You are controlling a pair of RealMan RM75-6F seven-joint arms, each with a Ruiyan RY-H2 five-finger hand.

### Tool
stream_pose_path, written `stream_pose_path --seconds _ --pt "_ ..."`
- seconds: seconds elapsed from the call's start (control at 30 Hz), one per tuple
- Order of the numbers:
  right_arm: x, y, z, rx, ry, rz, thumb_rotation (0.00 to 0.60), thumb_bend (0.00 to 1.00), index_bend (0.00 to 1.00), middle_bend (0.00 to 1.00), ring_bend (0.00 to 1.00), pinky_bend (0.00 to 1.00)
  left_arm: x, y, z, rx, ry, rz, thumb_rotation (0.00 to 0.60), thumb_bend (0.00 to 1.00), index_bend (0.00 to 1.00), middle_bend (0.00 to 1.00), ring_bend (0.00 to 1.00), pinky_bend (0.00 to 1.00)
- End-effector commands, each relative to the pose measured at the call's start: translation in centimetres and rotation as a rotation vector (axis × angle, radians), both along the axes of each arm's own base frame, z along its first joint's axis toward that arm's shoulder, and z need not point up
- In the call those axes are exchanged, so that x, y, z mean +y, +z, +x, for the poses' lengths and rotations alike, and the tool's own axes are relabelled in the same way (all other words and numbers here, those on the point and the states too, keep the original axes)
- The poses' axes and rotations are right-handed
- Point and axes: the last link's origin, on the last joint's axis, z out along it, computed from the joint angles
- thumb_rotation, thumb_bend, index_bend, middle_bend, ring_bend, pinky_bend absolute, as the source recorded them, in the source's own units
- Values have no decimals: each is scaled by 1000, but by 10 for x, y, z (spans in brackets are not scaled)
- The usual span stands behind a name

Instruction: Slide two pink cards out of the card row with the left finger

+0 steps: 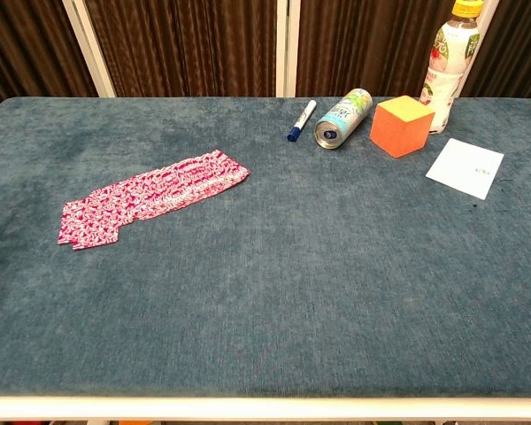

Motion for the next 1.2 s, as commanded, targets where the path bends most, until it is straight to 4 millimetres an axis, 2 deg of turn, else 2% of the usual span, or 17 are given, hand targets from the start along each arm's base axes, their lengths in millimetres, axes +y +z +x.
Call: stream_pose_path --seconds 0.03,0.17,0.3,0.37,0.43,0.47,0.5,0.53,0.6,0.67,0.7,0.83,0.93,1.0,1.2 --pt "0 0 0 -1 0 1 600 235 0 0 0 0 0 0 0 1 -1 -1 495 364 107 0 0 58" --pt "0 -1 -1 -1 -1 5 600 235 0 0 0 0 0 0 0 4 -4 2 509 365 107 0 0 58" --pt "-1 -1 0 -4 -1 0 600 235 0 0 0 0 2 1 0 3 -5 10 591 367 106 0 0 59" --pt "-2 -2 0 -2 1 1 600 235 0 0 0 0 3 2 -1 8 -2 11 600 370 104 14 0 66" --pt "-3 -3 1 3 1 8 600 235 0 0 0 0 3 4 -1 18 -3 19 600 371 102 86 28 144" --pt "-3 -3 1 8 1 10 600 235 0 0 0 0 3 4 -1 23 -8 24 600 371 102 162 99 246" --pt "-3 -3 1 12 1 11 600 235 0 0 0 0 3 4 -1 29 -11 28 600 371 102 264 226 389" --pt "-3 -2 2 14 2 9 600 235 0 0 0 0 2 4 -1 31 -12 28 600 371 102 372 368 519" --pt "-3 -1 2 13 1 5 600 235 0 0 0 0 2 2 -2 26 0 14 600 373 102 666 701 788" --pt "-3 -1 2 15 -2 9 600 235 0 0 0 0 0 -1 -2 29 17 -6 600 384 102 854 871 924" --pt "-3 -1 2 16 -3 11 600 235 0 0 0 0 -1 -2 -2 35 25 -22 600 392 103 913 922 970" --pt "-2 -1 3 17 -1 9 600 236 0 0 0 0 -3 -7 2 45 44 -78 600 461 103 987 986 1000" --pt "-3 0 3 18 -2 7 600 236 0 0 0 0 -4 -12 7 46 35 -101 600 543 103 999 996 1000" --pt "-3 0 3 18 -3 8 600 236 0 0 0 0 -5 -17 10 51 24 -123 600 558 102 999 996 1000" --pt "-5 2 7 24 6 9 600 236 0 0 0 0 -3 -48 14 82 8 -276 600 580 102 999 995 1000"
